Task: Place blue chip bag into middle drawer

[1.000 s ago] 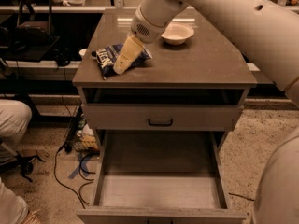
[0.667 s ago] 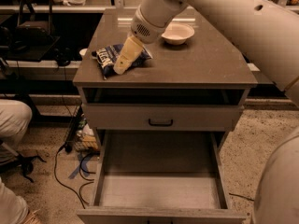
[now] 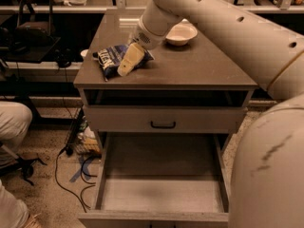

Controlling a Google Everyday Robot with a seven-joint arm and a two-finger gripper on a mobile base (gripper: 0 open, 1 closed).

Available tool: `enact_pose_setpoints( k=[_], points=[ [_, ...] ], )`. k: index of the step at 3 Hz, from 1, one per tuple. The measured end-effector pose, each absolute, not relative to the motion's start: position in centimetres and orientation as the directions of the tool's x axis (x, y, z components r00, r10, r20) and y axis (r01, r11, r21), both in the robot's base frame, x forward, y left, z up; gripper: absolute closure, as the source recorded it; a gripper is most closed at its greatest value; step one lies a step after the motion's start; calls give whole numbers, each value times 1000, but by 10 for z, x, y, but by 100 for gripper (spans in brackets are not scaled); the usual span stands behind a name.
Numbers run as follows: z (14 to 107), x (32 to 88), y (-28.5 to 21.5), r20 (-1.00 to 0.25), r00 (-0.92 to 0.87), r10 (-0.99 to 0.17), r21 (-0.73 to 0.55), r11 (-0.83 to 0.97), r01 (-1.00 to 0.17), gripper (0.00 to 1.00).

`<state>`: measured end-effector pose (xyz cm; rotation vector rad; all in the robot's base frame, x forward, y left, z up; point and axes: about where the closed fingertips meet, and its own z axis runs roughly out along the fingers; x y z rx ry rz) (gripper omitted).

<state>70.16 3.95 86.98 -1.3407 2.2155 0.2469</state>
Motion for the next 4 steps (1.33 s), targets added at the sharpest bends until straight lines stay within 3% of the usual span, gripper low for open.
enact_pose_setpoints(
  k=[2,4],
  points=[
    [845,747,39,-530,-391,-752,-144,534,-833,0],
    [825,753,34,-528,-420,-738,-122,555,-823,41]
  ],
)
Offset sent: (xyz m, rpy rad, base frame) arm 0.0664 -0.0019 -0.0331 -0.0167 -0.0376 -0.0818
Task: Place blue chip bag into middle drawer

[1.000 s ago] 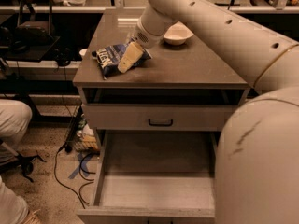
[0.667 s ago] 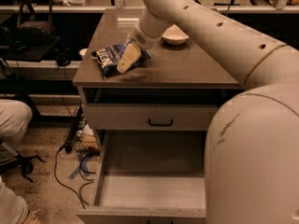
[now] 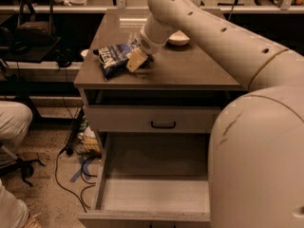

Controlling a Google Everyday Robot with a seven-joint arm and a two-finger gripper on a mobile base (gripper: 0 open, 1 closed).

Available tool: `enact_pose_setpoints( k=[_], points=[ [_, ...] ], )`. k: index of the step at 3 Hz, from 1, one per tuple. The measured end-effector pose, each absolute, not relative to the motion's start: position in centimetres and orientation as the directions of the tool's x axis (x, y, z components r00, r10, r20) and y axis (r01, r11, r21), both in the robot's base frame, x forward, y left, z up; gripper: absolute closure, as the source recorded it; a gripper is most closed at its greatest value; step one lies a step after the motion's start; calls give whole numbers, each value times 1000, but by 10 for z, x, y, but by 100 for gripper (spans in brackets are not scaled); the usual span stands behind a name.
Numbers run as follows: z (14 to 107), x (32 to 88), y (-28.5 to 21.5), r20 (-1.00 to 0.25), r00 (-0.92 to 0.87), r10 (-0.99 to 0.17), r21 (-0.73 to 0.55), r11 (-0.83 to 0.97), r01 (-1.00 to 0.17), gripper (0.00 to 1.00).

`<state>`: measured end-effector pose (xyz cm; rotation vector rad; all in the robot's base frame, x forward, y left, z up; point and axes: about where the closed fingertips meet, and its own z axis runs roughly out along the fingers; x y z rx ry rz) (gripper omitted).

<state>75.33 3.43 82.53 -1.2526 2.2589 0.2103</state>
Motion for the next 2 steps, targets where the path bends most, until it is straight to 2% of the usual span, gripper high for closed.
enact_pose_setpoints(
  k=[2],
  points=[
    [830,723,-24,-496,-514,-700,-112,638,-762,87]
  ],
)
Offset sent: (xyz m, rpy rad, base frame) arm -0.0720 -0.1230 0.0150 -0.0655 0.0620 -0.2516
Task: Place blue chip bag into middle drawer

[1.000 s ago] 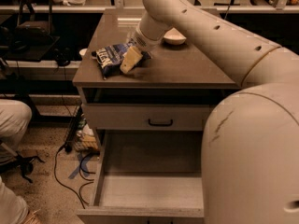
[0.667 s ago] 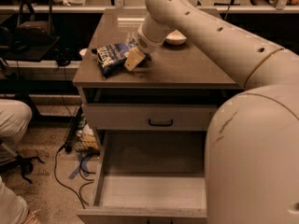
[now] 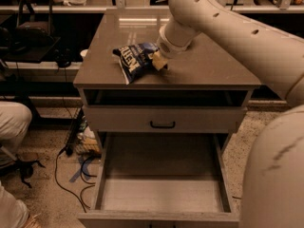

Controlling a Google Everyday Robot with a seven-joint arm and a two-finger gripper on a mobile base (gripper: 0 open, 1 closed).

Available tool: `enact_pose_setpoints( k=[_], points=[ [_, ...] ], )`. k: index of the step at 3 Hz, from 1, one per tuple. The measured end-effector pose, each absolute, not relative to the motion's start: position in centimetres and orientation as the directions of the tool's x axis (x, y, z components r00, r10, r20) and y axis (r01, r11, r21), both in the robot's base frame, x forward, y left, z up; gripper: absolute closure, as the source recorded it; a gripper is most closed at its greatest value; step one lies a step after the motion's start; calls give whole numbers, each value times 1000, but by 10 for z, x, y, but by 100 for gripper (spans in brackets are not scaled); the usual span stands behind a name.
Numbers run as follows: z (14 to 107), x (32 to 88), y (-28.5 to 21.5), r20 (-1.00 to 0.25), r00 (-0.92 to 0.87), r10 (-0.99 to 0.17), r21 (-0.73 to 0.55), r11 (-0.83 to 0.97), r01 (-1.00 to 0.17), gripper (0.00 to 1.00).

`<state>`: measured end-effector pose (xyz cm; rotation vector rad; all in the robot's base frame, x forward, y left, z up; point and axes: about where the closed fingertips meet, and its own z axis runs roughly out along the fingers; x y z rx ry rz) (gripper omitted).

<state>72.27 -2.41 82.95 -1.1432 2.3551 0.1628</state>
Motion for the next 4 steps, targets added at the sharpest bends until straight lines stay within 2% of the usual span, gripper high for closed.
enact_pose_setpoints(
  k=[1,2,3,4],
  points=[
    [843,696,-74,-456,-593,-664,-137,710,-690,100],
    [861,688,-105,-445,-635,-632,-165,755,-635,100],
    [859,685,-109,-446,-631,-634,-155,750,-643,100],
    [853,654,-141,-409,-667,-622,-137,765,-629,100]
  ],
)
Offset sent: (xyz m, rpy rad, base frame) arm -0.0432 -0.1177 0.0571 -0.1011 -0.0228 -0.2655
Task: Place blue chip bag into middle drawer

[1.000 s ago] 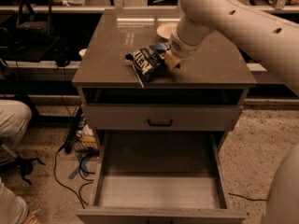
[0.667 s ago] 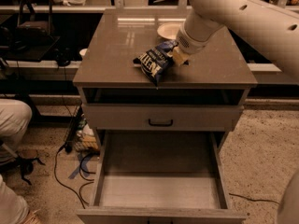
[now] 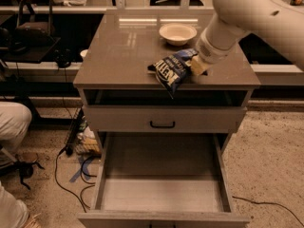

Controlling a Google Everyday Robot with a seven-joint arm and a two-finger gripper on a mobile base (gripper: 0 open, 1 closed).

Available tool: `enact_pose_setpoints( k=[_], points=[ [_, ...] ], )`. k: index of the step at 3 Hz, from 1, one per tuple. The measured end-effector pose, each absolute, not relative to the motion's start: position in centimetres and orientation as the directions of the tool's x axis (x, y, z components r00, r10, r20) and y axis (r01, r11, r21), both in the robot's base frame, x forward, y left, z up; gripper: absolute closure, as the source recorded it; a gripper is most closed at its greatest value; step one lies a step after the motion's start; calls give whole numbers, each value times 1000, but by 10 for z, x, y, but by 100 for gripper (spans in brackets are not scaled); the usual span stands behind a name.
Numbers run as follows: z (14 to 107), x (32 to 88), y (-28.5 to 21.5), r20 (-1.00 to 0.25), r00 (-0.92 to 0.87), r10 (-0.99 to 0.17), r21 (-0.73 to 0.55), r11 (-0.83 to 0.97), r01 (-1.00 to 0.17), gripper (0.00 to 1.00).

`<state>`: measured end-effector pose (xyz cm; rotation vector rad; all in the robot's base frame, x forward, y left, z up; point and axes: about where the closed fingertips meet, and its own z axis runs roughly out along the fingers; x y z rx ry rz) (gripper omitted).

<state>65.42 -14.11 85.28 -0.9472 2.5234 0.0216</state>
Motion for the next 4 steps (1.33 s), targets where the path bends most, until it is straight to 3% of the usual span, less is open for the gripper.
enact_pose_setpoints(
  k=[2,4],
  points=[
    [821,530,-268,-271,-861,-430,-63,900,-430,100],
    [809,503,-290,-232,-890,-392,-28,917,-397,100]
  ],
)
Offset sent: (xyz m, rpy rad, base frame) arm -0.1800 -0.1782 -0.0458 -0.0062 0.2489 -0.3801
